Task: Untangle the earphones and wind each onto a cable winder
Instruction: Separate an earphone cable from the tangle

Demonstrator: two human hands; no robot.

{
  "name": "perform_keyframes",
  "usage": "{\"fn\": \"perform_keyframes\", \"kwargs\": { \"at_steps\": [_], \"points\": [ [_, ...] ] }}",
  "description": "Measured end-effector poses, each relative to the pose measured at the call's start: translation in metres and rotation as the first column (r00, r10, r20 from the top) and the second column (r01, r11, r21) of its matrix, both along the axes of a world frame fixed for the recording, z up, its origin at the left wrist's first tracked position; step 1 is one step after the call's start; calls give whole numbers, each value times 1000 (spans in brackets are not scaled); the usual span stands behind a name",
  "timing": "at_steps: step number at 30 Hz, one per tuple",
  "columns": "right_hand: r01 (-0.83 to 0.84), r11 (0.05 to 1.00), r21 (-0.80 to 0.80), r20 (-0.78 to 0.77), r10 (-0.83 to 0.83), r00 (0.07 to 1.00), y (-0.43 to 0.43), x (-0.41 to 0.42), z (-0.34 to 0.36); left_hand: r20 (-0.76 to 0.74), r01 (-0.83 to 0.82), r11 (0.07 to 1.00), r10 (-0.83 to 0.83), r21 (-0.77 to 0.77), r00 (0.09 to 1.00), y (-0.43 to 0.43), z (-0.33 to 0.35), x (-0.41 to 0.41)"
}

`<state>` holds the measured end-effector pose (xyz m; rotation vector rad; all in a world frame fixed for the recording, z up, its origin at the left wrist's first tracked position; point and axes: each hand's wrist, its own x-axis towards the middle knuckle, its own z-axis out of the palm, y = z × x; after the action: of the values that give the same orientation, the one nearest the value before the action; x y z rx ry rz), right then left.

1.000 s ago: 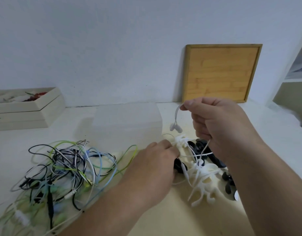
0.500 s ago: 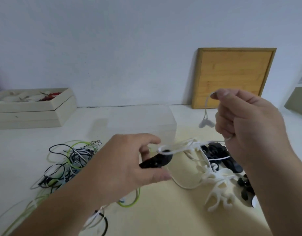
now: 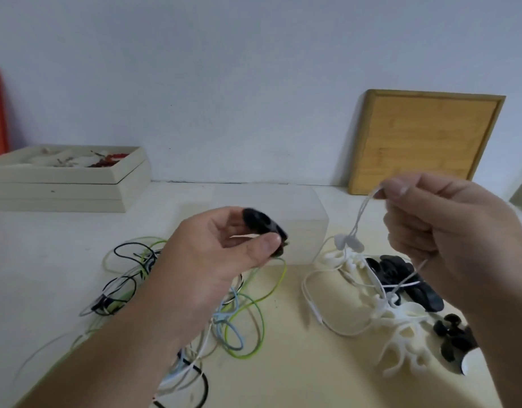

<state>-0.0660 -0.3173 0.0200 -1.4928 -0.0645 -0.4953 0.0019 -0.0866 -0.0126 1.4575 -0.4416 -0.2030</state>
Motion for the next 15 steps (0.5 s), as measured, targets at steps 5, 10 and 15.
{"fn": "perform_keyframes", "kwargs": {
  "at_steps": [5, 10, 15],
  "points": [
    [-304, 908, -288, -110, 284, 953, 19, -5, -5, -222, 9, 953, -80, -303, 972, -9, -3, -6],
    [-148, 896, -419, -42, 144, 989, 33, -3, -6, -215, 57, 955, -124, -292, 969, -14, -2, -14],
    [-56, 866, -497, -18, 54, 998, 33, -2, -7, -172, 14, 963, -62, -269, 983, -14, -1, -14]
  ]
}}
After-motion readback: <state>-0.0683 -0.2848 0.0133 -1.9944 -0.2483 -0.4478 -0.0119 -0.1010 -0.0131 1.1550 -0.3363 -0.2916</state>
